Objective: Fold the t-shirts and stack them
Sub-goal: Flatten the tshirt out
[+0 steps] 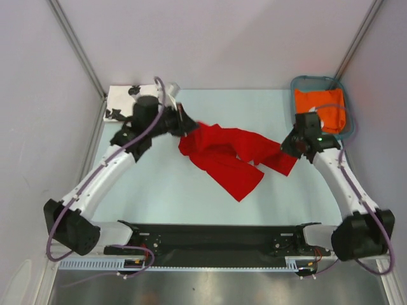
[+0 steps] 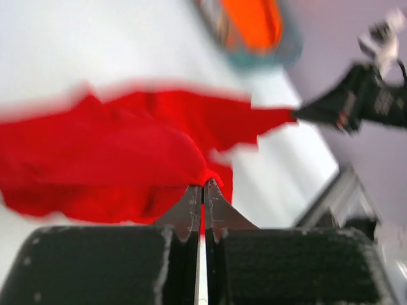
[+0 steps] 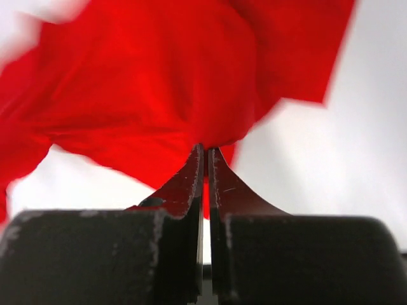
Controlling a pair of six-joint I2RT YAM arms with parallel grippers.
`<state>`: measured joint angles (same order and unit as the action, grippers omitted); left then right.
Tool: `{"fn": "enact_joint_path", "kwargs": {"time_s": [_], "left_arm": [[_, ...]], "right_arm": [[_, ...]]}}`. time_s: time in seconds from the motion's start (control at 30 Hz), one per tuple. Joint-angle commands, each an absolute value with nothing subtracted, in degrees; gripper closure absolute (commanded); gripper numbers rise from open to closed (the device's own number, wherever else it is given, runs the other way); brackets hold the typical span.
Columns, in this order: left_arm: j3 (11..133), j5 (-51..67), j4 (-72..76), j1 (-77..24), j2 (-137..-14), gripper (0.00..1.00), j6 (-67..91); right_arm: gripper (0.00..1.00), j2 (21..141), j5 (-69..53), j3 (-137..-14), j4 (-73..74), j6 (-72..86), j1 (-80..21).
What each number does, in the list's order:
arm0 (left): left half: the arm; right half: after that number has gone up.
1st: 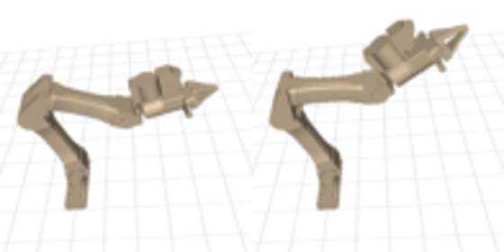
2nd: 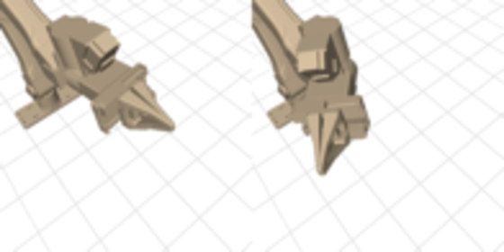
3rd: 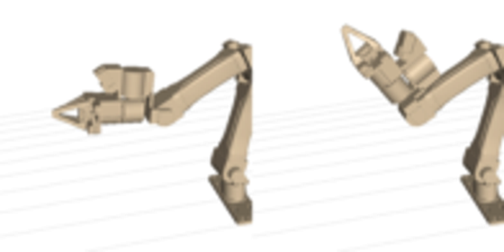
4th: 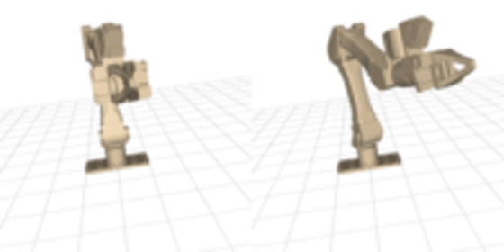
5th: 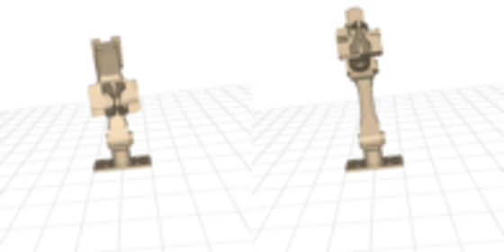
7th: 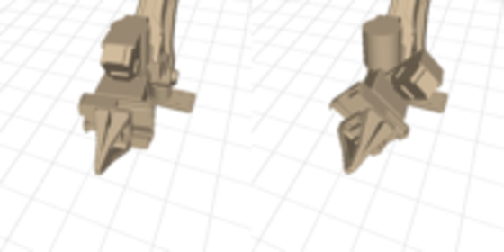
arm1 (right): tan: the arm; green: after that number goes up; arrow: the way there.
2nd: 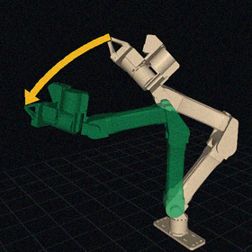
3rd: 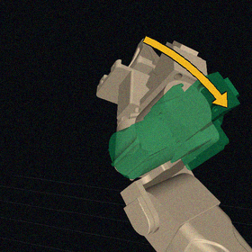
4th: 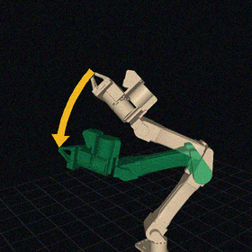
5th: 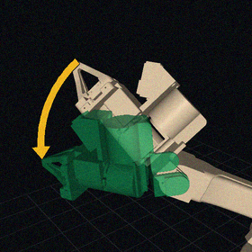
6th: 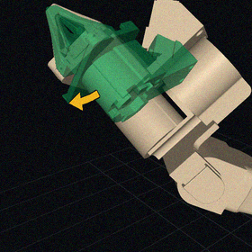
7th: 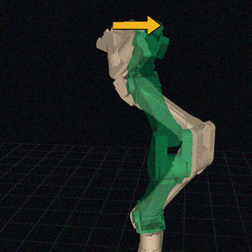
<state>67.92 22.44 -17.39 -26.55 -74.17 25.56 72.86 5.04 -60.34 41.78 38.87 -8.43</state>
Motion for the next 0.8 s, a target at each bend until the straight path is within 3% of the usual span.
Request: {"fn": "enact_joint_path", "kwargs": {"time_s": [0.0, 0.37, 0.53, 0.77], "left_arm": [[81.8, 19.42, -18.11, -23.65, -69.96, 1.0, 18.99], [112.11, 24.43, -17.49, -23.56, -62.33, 1.0, 8.7], [120.13, 26.45, -15.64, -23.55, -55.83, 1.0, 10.19], [126.47, 26.1, -14.59, -23.64, -55.18, 1.0, 12.48]], "right_arm": [[1.0, 65.31, 6.24, -70.21, 46.58, 35.08, -8.26], [1.0, 54.07, 0.53, -97.35, 50.18, 27.79, -8.96], [1.0, 46.95, -3.95, -105.11, 50.88, 26.19, -8.96], [1.0, 45.78, -5.01, -115.3, 53.61, 27.69, -8.09]]}}
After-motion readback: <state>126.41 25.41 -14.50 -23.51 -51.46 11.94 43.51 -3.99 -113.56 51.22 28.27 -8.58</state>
